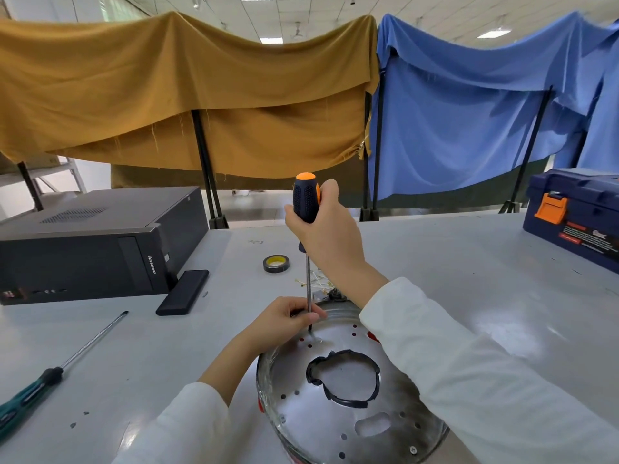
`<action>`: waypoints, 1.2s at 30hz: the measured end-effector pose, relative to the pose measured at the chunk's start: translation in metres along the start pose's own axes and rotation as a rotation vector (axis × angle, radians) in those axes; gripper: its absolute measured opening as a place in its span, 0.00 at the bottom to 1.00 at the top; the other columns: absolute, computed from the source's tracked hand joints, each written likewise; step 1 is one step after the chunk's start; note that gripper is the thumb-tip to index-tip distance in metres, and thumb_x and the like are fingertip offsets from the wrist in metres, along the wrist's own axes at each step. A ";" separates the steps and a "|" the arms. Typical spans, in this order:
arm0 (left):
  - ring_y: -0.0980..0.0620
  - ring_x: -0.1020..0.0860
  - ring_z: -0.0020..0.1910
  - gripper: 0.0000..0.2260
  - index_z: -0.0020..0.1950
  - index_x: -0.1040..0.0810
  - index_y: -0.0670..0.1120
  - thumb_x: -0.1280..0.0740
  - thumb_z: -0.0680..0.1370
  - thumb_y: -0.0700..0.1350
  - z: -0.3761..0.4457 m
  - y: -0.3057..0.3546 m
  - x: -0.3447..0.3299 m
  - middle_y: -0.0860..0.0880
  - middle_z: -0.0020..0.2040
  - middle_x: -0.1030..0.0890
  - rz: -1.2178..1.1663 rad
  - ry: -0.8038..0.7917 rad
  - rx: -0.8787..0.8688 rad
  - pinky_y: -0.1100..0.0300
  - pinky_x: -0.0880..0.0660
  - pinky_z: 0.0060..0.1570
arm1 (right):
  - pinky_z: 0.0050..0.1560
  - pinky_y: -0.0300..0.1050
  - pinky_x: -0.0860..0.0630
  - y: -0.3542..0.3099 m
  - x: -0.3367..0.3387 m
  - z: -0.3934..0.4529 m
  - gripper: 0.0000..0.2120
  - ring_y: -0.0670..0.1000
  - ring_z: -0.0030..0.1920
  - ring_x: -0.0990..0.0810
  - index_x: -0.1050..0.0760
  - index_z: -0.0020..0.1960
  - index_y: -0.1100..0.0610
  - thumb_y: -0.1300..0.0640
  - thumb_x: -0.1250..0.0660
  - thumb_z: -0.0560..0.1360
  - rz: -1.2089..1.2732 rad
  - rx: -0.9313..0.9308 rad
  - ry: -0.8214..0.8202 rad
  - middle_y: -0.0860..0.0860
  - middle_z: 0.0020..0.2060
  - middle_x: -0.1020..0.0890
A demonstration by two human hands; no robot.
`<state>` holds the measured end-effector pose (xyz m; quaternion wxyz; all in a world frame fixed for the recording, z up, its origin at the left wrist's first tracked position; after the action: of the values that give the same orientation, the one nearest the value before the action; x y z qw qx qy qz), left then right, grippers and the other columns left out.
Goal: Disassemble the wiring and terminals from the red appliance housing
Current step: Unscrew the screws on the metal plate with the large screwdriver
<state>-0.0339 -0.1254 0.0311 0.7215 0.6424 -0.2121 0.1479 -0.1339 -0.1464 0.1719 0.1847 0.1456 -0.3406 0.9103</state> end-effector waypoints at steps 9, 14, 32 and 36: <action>0.66 0.21 0.45 0.09 0.46 0.18 0.50 0.35 0.78 0.39 0.000 0.001 0.001 0.59 0.42 0.18 0.005 0.007 -0.009 0.74 0.28 0.44 | 0.32 0.36 0.30 0.001 -0.009 0.009 0.13 0.41 0.29 0.32 0.39 0.48 0.53 0.49 0.36 0.77 0.282 0.040 -0.305 0.47 0.34 0.31; 0.57 0.19 0.47 0.07 0.49 0.17 0.46 0.35 0.78 0.39 0.001 0.000 0.000 0.61 0.36 0.18 0.040 0.018 -0.008 0.67 0.26 0.52 | 0.44 0.52 0.25 0.014 -0.009 0.008 0.15 0.50 0.37 0.26 0.33 0.51 0.55 0.44 0.34 0.75 0.301 -0.098 -0.298 0.50 0.38 0.27; 0.57 0.20 0.37 0.05 0.44 0.17 0.49 0.33 0.77 0.41 0.002 -0.006 0.001 0.56 0.33 0.19 0.020 0.024 0.023 0.64 0.24 0.46 | 0.25 0.39 0.32 0.007 -0.030 0.003 0.11 0.45 0.24 0.33 0.35 0.45 0.55 0.64 0.33 0.75 0.905 -0.226 -0.254 0.46 0.28 0.30; 0.57 0.19 0.34 0.06 0.44 0.18 0.48 0.33 0.77 0.40 0.004 -0.006 0.000 0.51 0.36 0.19 0.001 0.013 0.019 0.65 0.24 0.43 | 0.30 0.38 0.30 0.017 -0.024 -0.003 0.12 0.46 0.27 0.29 0.35 0.49 0.55 0.60 0.31 0.75 0.871 -0.202 -0.120 0.49 0.32 0.27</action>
<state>-0.0314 -0.1300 0.0264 0.7165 0.6482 -0.2063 0.1547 -0.1206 -0.1622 0.1510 -0.2225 0.0223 -0.4673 0.8554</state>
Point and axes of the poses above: each hand's wrist, its own z-axis towards the middle knuckle, its own x-axis out of the back of the hand, y = z × x, the point moved 5 cm from there along z, towards the middle knuckle
